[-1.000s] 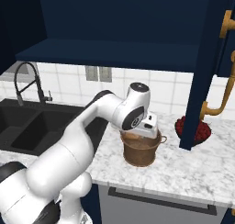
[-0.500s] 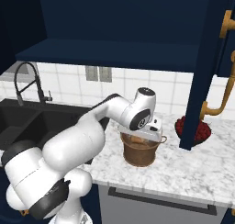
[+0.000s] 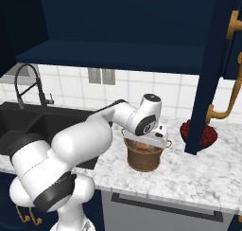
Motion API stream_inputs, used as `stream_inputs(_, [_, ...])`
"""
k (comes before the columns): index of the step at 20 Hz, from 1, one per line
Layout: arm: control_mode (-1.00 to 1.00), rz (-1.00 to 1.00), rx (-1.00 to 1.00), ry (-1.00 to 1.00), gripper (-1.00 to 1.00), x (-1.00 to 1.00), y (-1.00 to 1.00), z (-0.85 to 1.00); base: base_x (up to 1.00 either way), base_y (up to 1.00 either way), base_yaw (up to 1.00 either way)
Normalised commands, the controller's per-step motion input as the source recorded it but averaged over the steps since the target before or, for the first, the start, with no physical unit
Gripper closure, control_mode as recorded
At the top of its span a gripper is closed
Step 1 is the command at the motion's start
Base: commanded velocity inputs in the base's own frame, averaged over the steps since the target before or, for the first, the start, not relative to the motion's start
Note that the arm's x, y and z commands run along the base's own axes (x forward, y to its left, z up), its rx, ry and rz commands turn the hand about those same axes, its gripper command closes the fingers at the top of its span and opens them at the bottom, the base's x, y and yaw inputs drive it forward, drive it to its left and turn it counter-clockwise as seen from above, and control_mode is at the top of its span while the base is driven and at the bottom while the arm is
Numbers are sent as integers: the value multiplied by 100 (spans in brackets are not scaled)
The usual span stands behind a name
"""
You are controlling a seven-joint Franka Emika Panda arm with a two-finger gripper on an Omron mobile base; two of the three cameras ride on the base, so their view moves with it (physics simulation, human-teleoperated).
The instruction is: Open the cabinet, pick up the bread from the cabinet and place it in the basket. Then move the basket to the dining counter.
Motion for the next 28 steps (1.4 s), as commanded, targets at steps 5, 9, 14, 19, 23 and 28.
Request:
stream_inputs(5, [-100,-2,0,0,100,27,0,-6,0,0,0])
stream_inputs(9, [-100,-1,0,0,100,40,0,-5,0,0,0])
stream_inputs(14, [-100,-1,0,0,-100,16,0,-7,0,0,0])
stream_inputs(19, [-100,0,0,0,-100,0,0,0,0,0,0])
stream_inputs(23, [-100,0,0,0,-100,0,0,0,0,0,0])
stream_inputs(28, [-100,-4,0,-2,-100,-14,0,-2,0,0,0])
